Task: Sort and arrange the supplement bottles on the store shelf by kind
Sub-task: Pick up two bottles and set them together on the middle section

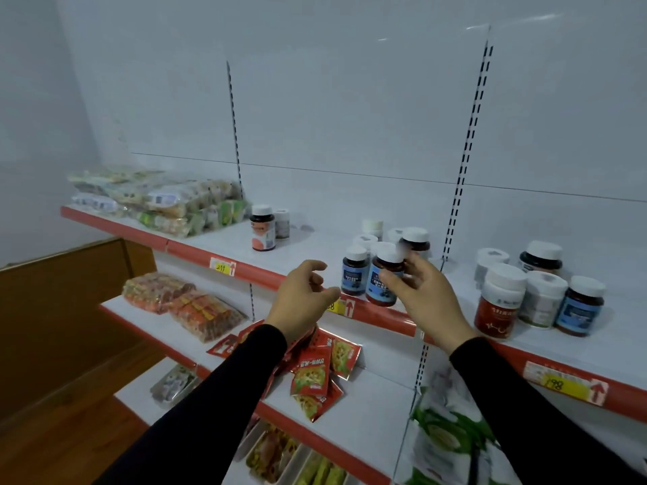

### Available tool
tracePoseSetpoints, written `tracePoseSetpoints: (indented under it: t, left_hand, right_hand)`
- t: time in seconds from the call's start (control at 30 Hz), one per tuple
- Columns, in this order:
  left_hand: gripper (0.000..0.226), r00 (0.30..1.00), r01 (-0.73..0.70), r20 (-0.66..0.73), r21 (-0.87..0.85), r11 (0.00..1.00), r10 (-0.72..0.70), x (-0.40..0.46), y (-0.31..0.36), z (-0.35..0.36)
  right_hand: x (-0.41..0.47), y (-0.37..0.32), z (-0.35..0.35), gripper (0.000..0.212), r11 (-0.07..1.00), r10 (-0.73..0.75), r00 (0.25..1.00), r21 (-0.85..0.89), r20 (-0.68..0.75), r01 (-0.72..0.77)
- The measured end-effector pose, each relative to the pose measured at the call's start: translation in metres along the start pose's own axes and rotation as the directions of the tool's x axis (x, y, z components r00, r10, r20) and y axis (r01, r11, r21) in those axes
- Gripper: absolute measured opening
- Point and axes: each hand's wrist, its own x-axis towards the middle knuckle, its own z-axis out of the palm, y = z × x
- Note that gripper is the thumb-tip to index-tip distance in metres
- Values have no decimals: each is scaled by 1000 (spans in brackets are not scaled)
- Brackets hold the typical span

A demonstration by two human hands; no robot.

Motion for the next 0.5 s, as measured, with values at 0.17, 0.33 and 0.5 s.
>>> tracePoseSetpoints:
  t: [0.17,0.33,0.5]
  left_hand:
    - [53,999,-27,39,32,999,26,40,-6,-6]
    - [66,972,-145,178,-62,987,154,71,7,-17]
    - [54,911,-268,263,-207,941,317,98,11,-33]
  right_hand:
    - [40,-5,9,41,999,-25,998,-36,-60,22]
    - [63,-23,37,36,993,-83,994,-86,-72,77]
    - [75,-35,62,39,986,-90,993,-145,-73,79]
